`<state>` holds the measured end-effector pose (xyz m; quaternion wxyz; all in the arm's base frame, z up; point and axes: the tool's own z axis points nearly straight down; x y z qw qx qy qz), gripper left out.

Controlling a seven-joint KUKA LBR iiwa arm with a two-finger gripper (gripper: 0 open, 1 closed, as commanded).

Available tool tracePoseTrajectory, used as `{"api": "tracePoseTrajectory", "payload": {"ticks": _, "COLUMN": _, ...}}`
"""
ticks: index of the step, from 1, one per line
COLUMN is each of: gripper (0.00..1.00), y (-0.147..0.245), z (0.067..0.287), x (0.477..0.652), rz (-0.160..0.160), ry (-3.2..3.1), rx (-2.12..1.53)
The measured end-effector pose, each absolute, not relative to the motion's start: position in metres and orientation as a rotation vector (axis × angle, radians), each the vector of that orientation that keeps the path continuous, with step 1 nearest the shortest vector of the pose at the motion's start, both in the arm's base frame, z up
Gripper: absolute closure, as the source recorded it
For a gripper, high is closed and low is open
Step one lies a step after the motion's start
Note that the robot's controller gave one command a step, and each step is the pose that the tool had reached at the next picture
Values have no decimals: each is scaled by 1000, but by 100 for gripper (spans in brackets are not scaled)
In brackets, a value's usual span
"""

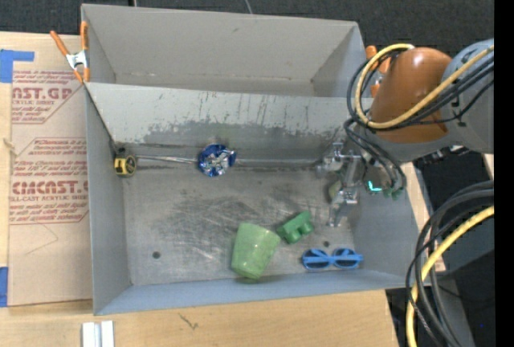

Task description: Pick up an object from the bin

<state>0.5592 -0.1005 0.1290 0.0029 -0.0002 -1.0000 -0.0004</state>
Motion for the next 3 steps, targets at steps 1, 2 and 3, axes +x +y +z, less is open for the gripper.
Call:
{"api": "tracePoseTrajectory", "payload": {"ticks": 1, "gripper": 0, "y": -109, "z": 73, "x": 519, "rz": 0, "ry": -3149, "rx": -185}}
{"api": "tracePoseTrajectory", "payload": {"ticks": 2, "gripper": 0, "y": -71, "z": 77, "x": 516, "rz": -1, "ry": -3109, "rx": 477}}
{"api": "tracePoseTrajectory", "payload": {"ticks": 3, "gripper": 100, "y": -72, "z": 78, "x": 516, "rz": 1, "ry": -3110, "rx": 473}}
